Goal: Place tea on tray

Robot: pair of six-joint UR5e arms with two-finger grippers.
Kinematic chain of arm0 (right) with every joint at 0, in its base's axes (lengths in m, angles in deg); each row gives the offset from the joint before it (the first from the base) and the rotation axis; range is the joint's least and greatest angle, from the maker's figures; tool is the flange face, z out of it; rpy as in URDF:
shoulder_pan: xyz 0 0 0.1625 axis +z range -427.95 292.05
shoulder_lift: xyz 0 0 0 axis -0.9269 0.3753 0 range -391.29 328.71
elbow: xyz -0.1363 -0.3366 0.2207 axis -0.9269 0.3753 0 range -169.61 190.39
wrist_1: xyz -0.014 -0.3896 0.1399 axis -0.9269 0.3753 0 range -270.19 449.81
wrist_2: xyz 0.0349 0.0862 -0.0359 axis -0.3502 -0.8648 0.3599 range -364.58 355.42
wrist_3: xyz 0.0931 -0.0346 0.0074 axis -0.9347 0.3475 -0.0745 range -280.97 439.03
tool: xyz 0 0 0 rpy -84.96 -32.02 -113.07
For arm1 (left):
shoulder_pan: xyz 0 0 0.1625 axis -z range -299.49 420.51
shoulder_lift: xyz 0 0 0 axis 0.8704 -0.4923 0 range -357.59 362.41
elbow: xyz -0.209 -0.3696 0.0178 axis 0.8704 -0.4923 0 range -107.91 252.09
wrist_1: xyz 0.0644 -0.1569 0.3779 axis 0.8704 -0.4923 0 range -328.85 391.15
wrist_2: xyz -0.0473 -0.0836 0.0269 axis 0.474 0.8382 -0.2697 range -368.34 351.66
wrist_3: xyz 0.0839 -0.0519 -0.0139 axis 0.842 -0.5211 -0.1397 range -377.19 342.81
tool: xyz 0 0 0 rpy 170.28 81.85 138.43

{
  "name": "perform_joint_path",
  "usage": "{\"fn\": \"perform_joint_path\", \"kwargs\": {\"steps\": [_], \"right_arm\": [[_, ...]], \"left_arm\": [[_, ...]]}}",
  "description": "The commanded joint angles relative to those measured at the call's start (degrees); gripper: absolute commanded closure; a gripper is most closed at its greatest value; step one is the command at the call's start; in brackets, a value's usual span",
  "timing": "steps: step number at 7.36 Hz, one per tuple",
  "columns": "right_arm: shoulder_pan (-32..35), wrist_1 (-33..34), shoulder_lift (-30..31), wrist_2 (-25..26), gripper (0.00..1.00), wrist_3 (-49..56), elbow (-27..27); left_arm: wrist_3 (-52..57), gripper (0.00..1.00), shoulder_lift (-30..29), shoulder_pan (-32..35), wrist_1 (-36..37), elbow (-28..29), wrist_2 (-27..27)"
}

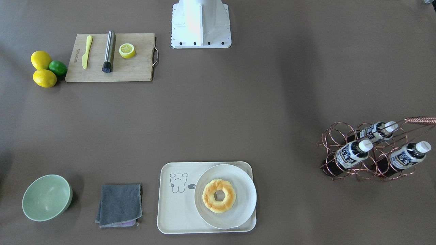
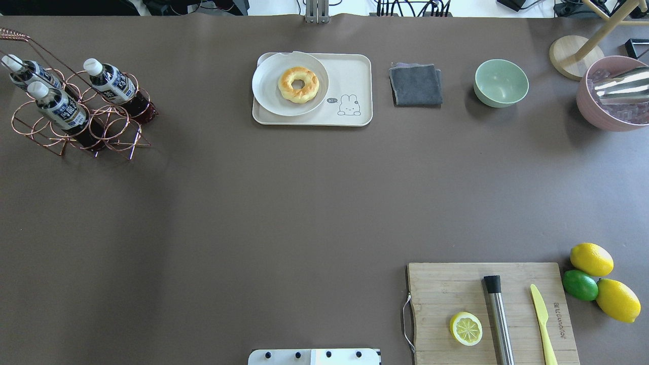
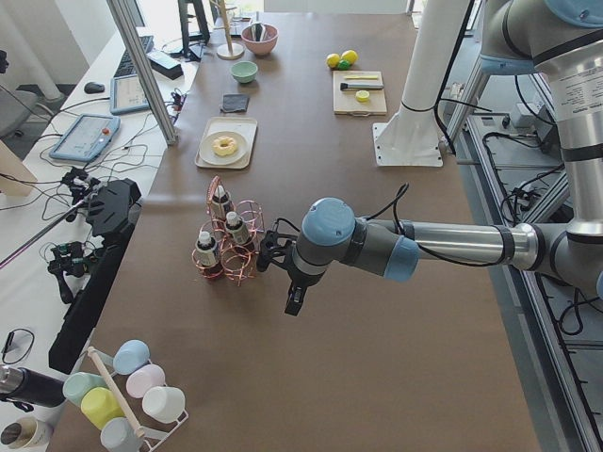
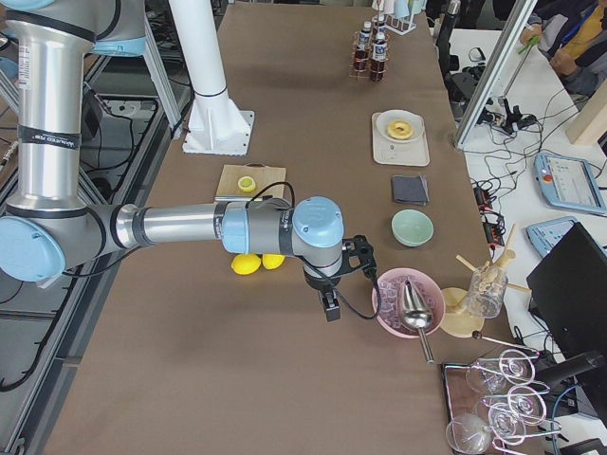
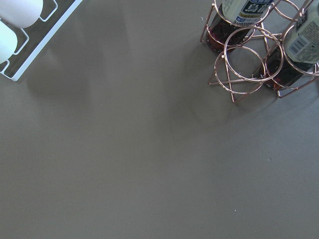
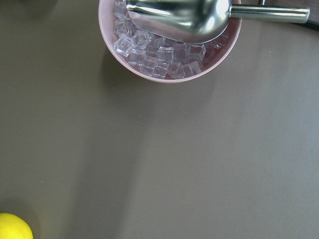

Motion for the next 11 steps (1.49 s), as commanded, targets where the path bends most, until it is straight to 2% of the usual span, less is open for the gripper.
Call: {"fn": "perform_joint_path", "kwargs": {"steps": [1, 11], "right_arm": [[-0.03, 0.00, 0.26, -0.16, 0.00, 0.06, -0.19], [-0.03, -0.09, 1.49, -0.25, 0.00, 0.59, -0.54]], "left_arm": [[-0.75, 0.03, 0.17, -0.01, -0.47, -0.07, -0.30], [-1.82, 0.04, 1.84, 0.17, -0.21, -1.39, -0.30]]}}
